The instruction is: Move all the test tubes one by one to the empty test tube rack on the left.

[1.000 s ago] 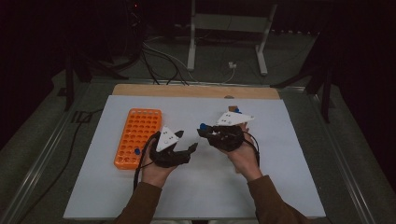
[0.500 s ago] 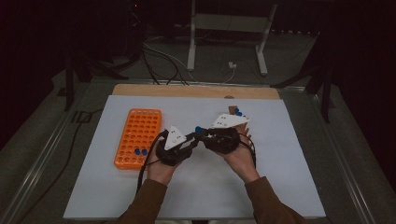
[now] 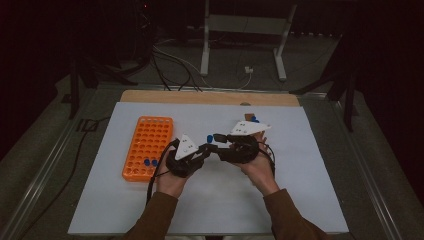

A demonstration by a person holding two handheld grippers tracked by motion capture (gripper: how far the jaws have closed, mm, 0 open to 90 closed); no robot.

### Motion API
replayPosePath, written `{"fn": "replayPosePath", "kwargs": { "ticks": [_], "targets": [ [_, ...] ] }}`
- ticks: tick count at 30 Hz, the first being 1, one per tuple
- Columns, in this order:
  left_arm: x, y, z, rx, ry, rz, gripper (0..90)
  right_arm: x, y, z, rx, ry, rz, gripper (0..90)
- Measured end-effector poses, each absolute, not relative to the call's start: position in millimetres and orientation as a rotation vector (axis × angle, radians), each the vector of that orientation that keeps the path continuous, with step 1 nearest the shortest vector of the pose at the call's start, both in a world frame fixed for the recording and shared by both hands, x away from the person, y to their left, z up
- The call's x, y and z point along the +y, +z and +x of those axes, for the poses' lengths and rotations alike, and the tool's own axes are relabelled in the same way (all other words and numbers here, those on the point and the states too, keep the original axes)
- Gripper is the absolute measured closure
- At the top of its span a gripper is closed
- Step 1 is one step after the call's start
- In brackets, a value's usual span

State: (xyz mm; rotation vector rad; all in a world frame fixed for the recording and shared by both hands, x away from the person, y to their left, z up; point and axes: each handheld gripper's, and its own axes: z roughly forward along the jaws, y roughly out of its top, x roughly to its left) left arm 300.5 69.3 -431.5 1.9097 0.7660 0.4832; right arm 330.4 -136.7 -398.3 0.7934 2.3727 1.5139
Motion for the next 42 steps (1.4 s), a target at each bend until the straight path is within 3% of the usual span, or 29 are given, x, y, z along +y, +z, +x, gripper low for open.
{"fn": "replayPosePath", "kwargs": {
  "ticks": [5, 10, 16, 22, 42],
  "targets": [
    [75.2, -428.7, 301.6, 0.804, 0.477, 1.894, 78.2, -150.5, -398.5, 331.9, 2.319, 1.551, 0.841, 38.5],
    [83.7, -424.1, 301.9, 0.832, 0.493, 1.853, 78.2, -160.6, -399.5, 330.4, 2.264, 1.515, 0.883, 16.2],
    [95.9, -419.0, 303.7, 0.854, 0.511, 1.833, 78.2, -170.3, -404.1, 331.0, 2.209, 1.429, 0.946, 3.5],
    [109.8, -412.7, 306.4, 0.902, 0.530, 1.783, 78.2, -179.4, -408.7, 329.0, 2.187, 1.400, 0.963, 0.0],
    [171.9, -396.0, 306.5, 0.957, 0.599, 1.705, 78.2, -211.8, -414.8, 323.7, 2.145, 1.435, 1.022, 0.0]
  ]
}}
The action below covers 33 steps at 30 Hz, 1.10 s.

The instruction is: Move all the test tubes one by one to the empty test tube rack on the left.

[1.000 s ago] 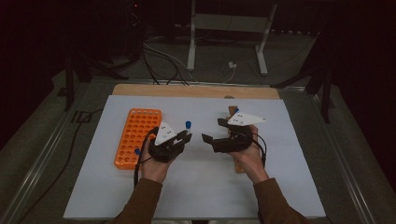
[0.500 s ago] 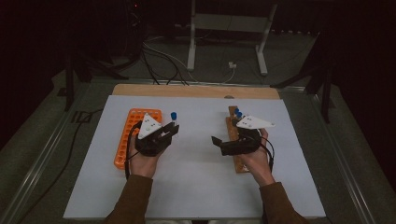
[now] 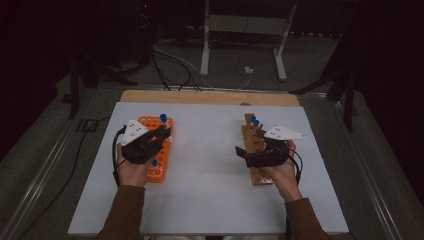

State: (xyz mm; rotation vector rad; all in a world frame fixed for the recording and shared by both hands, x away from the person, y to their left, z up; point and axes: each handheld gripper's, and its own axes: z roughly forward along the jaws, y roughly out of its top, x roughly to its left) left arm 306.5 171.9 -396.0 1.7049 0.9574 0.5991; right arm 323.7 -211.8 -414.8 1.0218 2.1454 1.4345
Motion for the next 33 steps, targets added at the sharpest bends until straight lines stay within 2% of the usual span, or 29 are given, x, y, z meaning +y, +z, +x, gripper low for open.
{"fn": "replayPosePath", "kwargs": {
  "ticks": [18, 33],
  "targets": [
    [218.9, -412.7, 292.0, 1.027, 0.619, 1.706, 78.1, -223.5, -420.0, 321.3, 2.140, 1.451, 1.040, 0.0],
    [236.0, -437.3, 279.1, 1.067, 0.621, 1.725, 78.0, -234.6, -425.6, 316.2, 2.135, 1.439, 1.052, 0.0]
  ]
}}
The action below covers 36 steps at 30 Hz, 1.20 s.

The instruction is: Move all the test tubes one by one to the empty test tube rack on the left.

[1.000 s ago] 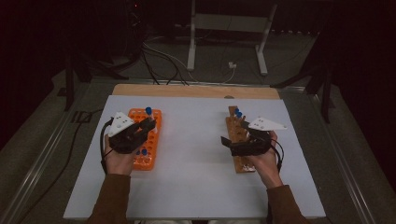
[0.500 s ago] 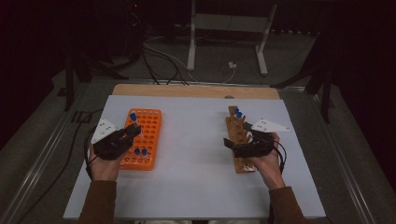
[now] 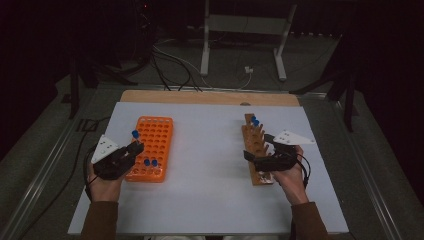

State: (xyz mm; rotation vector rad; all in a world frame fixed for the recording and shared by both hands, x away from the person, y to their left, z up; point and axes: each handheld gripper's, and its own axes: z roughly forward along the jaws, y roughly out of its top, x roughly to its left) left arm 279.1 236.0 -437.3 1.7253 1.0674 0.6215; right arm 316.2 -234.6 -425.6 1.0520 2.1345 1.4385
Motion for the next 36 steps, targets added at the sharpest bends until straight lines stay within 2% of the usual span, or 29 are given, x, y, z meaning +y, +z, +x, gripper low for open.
{"fn": "replayPosePath", "kwargs": {
  "ticks": [14, 28, 36],
  "targets": [
    [240.5, -461.2, 265.6, 1.085, 0.596, 1.760, 77.9, -245.3, -427.2, 313.2, 2.118, 1.434, 1.065, 0.0],
    [241.3, -468.8, 256.4, 1.092, 0.576, 1.792, 77.8, -247.3, -429.9, 313.2, 2.117, 1.448, 1.078, 0.0],
    [237.5, -478.4, 255.4, 1.115, 0.562, 1.882, 77.8, -246.8, -431.5, 312.5, 2.126, 1.444, 1.076, 0.0]
  ]
}}
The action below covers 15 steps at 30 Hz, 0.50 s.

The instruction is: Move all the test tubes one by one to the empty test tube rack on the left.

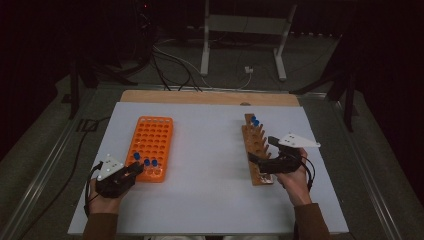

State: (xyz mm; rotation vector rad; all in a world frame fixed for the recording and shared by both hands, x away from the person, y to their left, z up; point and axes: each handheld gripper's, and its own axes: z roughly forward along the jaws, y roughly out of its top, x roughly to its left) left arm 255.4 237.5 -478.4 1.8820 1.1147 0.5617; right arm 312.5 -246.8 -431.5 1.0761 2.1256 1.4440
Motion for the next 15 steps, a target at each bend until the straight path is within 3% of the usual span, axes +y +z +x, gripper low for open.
{"fn": "replayPosePath", "kwargs": {
  "ticks": [15],
  "targets": [
    [232.7, -482.6, 256.9, 1.112, 0.575, 1.962, 78.1, -240.0, -435.4, 312.4, 2.154, 1.425, 1.066, 0.2]
  ]
}}
